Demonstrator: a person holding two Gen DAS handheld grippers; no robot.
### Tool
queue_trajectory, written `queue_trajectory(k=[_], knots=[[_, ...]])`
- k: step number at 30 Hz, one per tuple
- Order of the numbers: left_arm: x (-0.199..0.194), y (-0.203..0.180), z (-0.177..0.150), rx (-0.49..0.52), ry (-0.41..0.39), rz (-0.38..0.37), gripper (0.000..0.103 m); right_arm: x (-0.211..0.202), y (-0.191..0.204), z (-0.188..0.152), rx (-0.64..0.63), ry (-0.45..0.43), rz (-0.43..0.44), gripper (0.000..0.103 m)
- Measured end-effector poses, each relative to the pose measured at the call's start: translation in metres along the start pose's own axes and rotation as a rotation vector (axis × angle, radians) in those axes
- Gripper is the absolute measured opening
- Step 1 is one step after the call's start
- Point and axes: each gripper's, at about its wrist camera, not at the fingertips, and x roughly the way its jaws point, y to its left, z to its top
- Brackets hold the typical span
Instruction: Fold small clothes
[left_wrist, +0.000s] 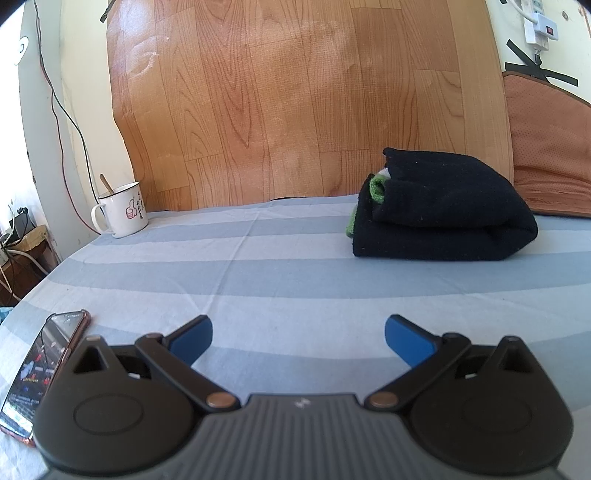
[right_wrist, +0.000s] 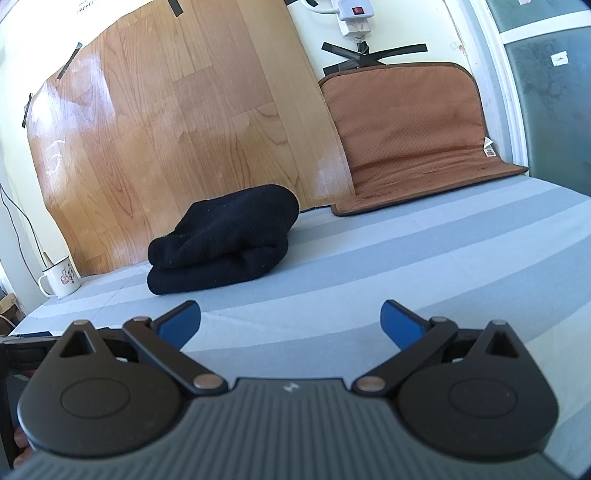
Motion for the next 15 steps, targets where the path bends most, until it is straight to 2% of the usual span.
queue_trajectory(k=[15], knots=[[-0.0027,-0.0003,0.0004,0.014,-0.019,-0.036,0.103,-0.0007,-0.0006,0.0005,0.002,-0.003,-0.001,0.103]])
